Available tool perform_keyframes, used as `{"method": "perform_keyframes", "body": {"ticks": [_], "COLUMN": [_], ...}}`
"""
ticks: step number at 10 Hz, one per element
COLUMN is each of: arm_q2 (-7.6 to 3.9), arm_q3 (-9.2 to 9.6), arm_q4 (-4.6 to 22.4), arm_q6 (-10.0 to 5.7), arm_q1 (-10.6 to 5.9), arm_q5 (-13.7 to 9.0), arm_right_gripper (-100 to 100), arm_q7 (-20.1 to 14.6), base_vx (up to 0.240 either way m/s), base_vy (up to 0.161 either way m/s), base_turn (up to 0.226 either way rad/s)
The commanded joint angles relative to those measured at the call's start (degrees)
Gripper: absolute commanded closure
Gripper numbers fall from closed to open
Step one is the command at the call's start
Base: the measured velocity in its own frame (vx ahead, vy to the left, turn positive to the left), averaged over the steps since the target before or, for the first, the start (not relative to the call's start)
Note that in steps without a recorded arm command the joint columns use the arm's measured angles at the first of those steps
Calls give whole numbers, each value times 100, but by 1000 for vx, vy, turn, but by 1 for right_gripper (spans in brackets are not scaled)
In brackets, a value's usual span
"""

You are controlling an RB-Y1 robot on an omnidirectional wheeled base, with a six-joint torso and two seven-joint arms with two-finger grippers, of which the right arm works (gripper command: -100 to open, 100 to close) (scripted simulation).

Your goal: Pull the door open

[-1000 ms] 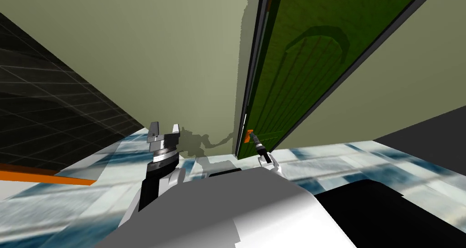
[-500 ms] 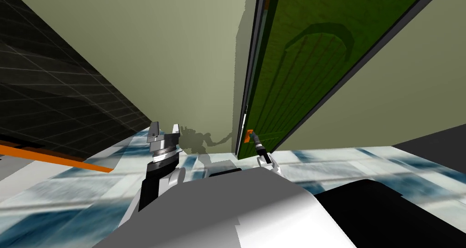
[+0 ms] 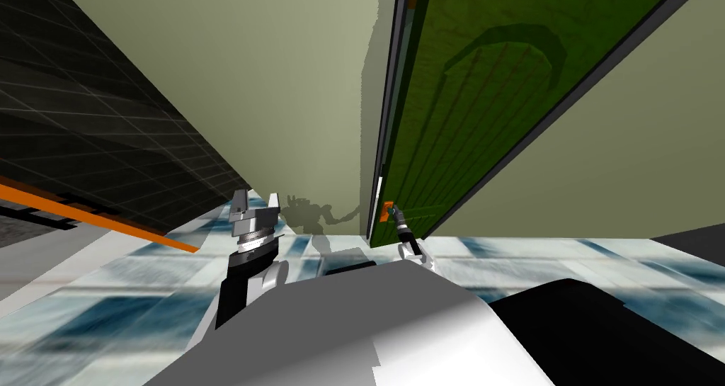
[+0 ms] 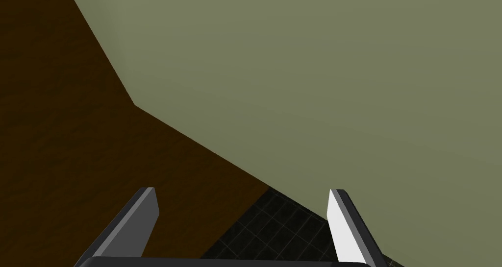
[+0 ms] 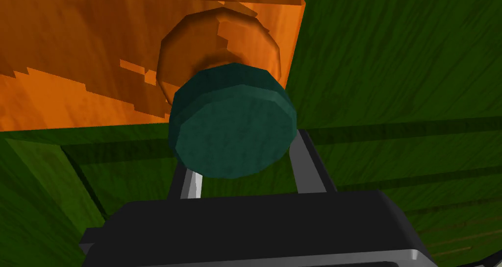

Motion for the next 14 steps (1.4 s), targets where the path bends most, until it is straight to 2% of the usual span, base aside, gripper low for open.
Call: {"method": "perform_keyframes", "body": {"ticks": [1, 2, 4, 5, 6, 7, 9, 11, 12, 13, 14], "arm_q2": [81, 81, 118, 118, 137, 137, 174, 174, 192, 192, 210], "arm_q3": [181, 181, 268, 268, 311, 311, 396, 396, 438, 438, 480], "arm_q4": [-119, -119, -174, -174, -202, -202, -255, -255, -282, -282, -308], "arm_q6": [-26, -26, -7, -7, 2, 2, 21, 21, 30, 30, 39], "arm_q1": [-54, -54, -46, -46, -42, -42, -34, -34, -30, -30, -26], "arm_q5": [-286, -337, -750, -798, -1028, -1028, -1462, -1478, -1702, -1702, -1926], "arm_right_gripper": [100, 100, 100, 100, 100, 100, 100, 100, 100, 100, 100], "arm_q7": [-286, -310, -625, -668, -847, -847, -1185, -1197, -1371, -1371, -1545], "base_vx": [-91, -67, -63, -56, -65, -54, -55, -44, -41, -25, -33], "base_vy": [-38, -39, -43, -43, -35, -34, -43, -26, -27, -27, -33], "base_turn": [185, 59, 122, 77, 90, 29, 122, 36, 103, 53, 77]}}
